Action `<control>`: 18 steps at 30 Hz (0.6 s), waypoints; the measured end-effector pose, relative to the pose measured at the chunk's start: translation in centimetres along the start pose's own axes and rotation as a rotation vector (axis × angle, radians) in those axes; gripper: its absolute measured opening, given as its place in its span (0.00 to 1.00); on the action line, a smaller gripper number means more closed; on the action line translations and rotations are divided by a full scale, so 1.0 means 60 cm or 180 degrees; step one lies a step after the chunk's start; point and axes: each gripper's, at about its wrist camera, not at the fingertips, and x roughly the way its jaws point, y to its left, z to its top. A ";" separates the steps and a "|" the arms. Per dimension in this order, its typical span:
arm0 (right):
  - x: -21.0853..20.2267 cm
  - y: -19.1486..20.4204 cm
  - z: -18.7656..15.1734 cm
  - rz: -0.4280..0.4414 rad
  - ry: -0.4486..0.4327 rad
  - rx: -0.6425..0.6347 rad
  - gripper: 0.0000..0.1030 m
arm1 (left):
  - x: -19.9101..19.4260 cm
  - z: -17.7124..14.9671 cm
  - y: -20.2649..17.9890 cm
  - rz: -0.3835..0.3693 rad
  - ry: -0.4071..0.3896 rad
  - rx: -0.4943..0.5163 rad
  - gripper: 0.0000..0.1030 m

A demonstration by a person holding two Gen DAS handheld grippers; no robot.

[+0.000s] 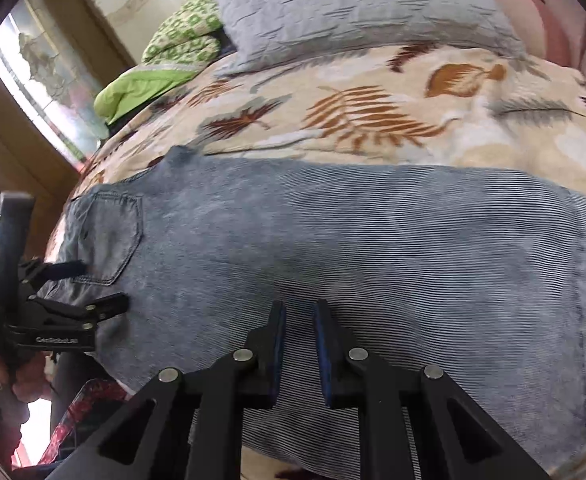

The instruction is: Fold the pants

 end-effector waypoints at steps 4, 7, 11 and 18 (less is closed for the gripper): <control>-0.024 -0.022 -0.006 -0.0215 -0.0086 0.0129 0.16 | 0.000 -0.017 0.011 0.0054 -0.0028 0.0069 1.00; -0.045 -0.030 -0.015 -0.0216 -0.0160 0.0196 0.17 | 0.002 -0.029 0.017 0.0038 -0.0053 0.0085 1.00; -0.054 -0.019 -0.040 -0.0090 -0.0107 0.0124 0.17 | -0.001 -0.033 0.015 0.0060 -0.0083 0.0101 1.00; -0.045 -0.027 -0.063 -0.0110 0.0070 0.0175 0.17 | -0.002 -0.044 0.011 0.0091 -0.0187 0.0232 1.00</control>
